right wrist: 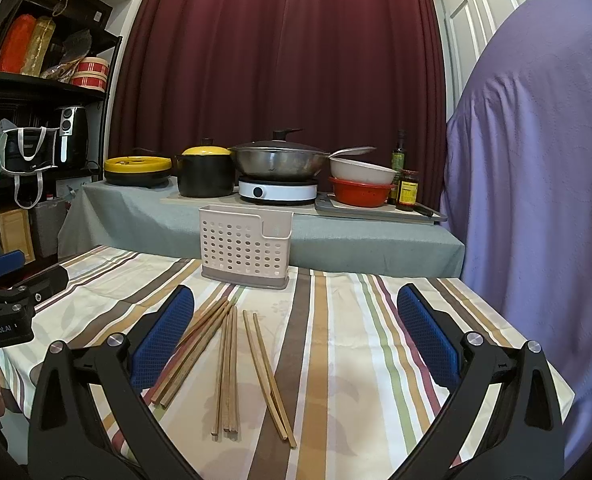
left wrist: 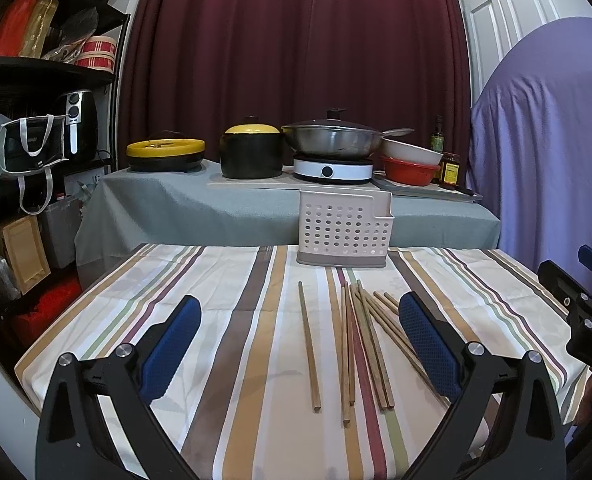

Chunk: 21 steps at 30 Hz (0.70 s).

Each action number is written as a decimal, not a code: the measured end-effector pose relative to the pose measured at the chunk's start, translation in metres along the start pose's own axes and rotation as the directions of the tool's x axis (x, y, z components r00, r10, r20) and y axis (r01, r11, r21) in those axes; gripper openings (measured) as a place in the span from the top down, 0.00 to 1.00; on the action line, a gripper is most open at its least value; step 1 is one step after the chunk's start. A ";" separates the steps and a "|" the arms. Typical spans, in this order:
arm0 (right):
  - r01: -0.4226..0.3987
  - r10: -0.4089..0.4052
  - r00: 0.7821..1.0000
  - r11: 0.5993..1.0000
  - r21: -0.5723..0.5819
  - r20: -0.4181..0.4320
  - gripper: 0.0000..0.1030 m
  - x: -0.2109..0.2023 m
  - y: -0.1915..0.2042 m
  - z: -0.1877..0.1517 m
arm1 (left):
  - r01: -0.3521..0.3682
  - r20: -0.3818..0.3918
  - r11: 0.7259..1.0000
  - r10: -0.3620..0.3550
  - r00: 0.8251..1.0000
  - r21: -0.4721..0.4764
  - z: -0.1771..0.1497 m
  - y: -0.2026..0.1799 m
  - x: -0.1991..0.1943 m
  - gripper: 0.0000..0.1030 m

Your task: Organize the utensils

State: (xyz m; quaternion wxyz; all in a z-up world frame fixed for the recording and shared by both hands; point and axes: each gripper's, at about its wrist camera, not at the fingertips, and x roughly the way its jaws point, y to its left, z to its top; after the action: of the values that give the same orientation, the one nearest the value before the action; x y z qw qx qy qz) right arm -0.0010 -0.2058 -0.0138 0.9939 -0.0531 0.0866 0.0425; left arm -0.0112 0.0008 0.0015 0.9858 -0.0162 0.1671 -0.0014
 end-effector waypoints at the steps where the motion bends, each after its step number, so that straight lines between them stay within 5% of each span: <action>1: 0.000 0.000 1.000 1.000 0.000 0.001 0.04 0.000 0.000 -0.001 | 0.001 0.000 1.000 -0.001 1.000 0.000 0.000 0.000 0.000 0.06; 21: 0.000 0.000 1.000 1.000 0.001 0.006 0.04 -0.001 -0.001 -0.001 | 0.001 0.000 1.000 -0.001 1.000 -0.002 0.000 0.001 0.000 0.06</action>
State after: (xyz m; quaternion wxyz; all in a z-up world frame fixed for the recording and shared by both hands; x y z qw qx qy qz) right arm -0.0020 -0.2068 -0.0149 0.9942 -0.0527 0.0837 0.0427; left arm -0.0113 0.0014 0.0016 0.9858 -0.0174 0.1671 -0.0016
